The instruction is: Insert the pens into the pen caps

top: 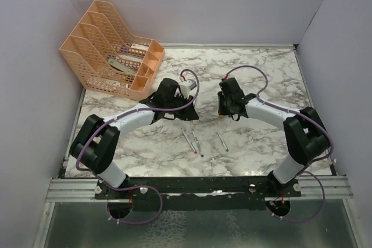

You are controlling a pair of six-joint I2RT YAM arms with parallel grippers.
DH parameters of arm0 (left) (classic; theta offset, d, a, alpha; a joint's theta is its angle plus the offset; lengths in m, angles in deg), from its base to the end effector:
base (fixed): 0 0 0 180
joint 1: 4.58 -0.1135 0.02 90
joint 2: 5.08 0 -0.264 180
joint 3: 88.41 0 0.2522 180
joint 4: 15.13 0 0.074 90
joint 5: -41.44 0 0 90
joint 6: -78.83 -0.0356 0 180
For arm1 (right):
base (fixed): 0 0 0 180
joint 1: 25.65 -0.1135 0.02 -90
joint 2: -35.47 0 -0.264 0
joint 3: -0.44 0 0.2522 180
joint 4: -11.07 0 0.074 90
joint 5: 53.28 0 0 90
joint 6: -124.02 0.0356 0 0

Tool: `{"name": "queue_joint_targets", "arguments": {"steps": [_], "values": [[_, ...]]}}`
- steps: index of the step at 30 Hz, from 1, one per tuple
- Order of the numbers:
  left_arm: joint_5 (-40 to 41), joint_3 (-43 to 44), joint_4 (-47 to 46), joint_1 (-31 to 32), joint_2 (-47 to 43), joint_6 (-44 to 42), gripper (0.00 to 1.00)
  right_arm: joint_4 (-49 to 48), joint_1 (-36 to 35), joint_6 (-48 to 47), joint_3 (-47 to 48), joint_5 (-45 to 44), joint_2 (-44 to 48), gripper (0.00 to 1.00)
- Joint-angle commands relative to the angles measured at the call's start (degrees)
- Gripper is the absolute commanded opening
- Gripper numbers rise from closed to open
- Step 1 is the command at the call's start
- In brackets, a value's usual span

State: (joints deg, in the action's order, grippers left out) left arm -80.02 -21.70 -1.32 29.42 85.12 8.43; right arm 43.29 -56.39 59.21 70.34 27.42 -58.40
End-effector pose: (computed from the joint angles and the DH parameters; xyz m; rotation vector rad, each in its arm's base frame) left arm 0.2675 -0.2029 0.2137 0.6125 2.2634 -1.1025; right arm 0.2857 0.1632 0.1838 -0.0603 2.5412 0.1796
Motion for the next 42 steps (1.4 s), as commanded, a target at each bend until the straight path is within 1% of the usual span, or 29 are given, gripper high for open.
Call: {"name": "queue_joint_targets", "arguments": {"steps": [1,11,27,38,41,42], "values": [[-0.38,1.91,-0.93,0.45,0.72,0.06,0.00,0.02,-0.10,-1.49,2.75,0.75,-2.42,0.26],[-0.78,1.55,-0.57,0.54,1.03,-0.26,0.00,0.21,-0.11,-2.24,5.15,-0.83,-5.54,0.26],[-1.19,2.74,0.08,0.55,2.79,-1.06,0.00,1.16,-0.11,-2.52,4.62,-4.73,-7.21,0.27],[-1.13,2.63,0.13,0.54,2.97,-1.05,0.00,0.20,-0.11,-2.49,3.90,-3.09,-8.33,0.28],[-1.08,2.62,0.17,0.54,3.13,-1.04,0.00,0.17,-0.11,-2.46,3.73,-2.71,-8.67,0.27],[-1.07,2.62,0.19,0.54,3.13,-1.05,0.00,0.13,-0.11,-2.47,3.64,-2.41,-8.77,0.25]]}}
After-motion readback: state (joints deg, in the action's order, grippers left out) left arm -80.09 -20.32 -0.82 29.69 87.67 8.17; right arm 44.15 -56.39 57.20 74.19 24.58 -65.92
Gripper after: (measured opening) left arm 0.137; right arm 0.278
